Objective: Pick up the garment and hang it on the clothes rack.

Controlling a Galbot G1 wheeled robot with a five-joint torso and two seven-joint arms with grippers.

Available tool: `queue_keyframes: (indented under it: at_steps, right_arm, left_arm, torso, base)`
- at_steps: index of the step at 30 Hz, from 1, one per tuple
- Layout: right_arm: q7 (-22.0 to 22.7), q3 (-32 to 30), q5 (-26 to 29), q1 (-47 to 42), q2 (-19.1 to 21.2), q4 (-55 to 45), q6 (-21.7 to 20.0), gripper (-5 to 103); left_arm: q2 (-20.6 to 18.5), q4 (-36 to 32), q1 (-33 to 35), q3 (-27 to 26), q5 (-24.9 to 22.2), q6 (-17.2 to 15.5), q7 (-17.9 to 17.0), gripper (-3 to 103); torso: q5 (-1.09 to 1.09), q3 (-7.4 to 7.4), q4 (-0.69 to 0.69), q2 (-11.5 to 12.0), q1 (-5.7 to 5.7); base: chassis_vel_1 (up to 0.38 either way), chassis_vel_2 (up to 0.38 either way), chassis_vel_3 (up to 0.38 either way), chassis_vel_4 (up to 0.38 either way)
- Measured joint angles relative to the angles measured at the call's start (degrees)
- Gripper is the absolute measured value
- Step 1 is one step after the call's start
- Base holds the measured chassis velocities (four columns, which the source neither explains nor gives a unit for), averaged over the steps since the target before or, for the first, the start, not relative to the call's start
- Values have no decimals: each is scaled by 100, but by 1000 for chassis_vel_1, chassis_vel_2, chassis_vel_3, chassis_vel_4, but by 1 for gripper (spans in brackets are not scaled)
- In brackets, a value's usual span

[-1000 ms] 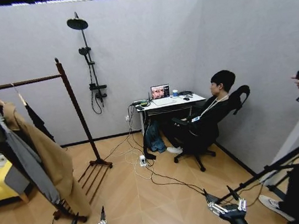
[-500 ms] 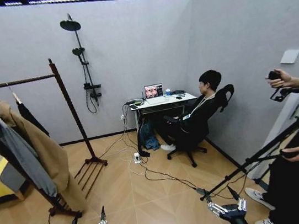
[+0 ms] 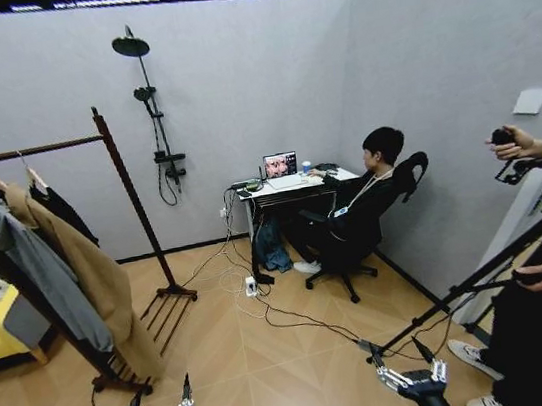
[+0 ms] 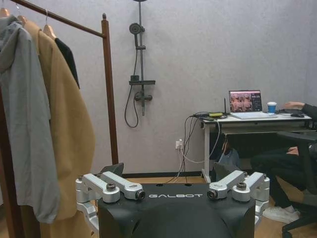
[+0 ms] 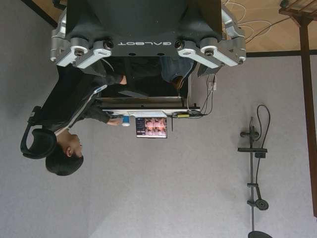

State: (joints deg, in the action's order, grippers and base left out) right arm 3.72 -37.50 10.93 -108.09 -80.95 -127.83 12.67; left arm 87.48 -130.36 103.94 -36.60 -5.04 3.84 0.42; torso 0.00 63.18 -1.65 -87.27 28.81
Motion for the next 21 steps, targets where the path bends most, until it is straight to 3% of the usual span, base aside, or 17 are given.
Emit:
queue_keyframes:
  at_steps: [7, 21]
  right_arm:
    - [0, 3, 0, -1, -1, -1, 0, 100]
    - [0, 0, 0, 1, 1, 0, 0, 100]
  left_arm:
    - [-2, 0, 0, -5, 0, 0, -5, 100]
    - [0, 0, 0, 0, 0, 0, -2, 100]
  torso:
    - [-2, -1, -1, -1, -1]
    - [0, 1, 0, 1, 2]
  base:
    - [145, 114, -127, -131]
    - [23, -68, -28, 62]
